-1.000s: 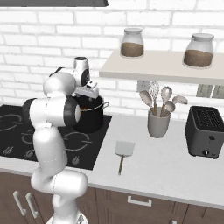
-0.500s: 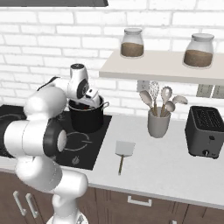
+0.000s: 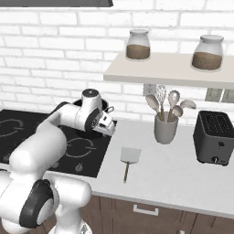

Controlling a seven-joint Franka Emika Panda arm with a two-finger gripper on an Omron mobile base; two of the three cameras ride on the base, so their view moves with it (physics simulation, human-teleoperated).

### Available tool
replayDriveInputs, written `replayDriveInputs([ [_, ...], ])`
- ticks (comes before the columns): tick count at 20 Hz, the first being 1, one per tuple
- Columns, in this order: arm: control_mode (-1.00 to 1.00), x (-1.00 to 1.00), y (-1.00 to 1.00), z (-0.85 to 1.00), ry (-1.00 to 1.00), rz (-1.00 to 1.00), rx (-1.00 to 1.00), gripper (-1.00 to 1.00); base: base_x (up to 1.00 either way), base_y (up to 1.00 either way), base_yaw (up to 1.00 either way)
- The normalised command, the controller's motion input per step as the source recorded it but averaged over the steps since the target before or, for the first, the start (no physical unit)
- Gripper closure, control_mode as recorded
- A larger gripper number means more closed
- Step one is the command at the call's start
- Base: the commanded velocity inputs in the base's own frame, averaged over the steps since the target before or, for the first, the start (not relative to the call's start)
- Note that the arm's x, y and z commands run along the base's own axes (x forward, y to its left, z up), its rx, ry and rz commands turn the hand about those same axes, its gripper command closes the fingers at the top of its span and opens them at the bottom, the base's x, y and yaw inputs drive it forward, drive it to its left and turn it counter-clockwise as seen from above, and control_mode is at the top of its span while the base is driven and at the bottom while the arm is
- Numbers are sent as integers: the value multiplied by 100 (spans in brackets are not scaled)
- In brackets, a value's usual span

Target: Put the lemon and bell pepper in the pot. Retrieve the spatula and lightly stir the vegetables in the pot.

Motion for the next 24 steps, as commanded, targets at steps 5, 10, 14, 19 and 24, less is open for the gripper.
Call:
replayDriveInputs([
  [5, -100, -91, -71, -62, 0, 0, 0, -100, 0, 0, 0],
  [10, -100, -87, -71, -33, 0, 0, 0, -100, 0, 0, 0],
  [14, -100, -71, -39, -33, 0, 0, 0, -100, 0, 0, 0],
  [19, -100, -8, -35, -15, 2, 0, 1, -100, 0, 0, 0],
  [24, -100, 12, -39, 2, 13, 0, 5, -100, 0, 0, 0],
])
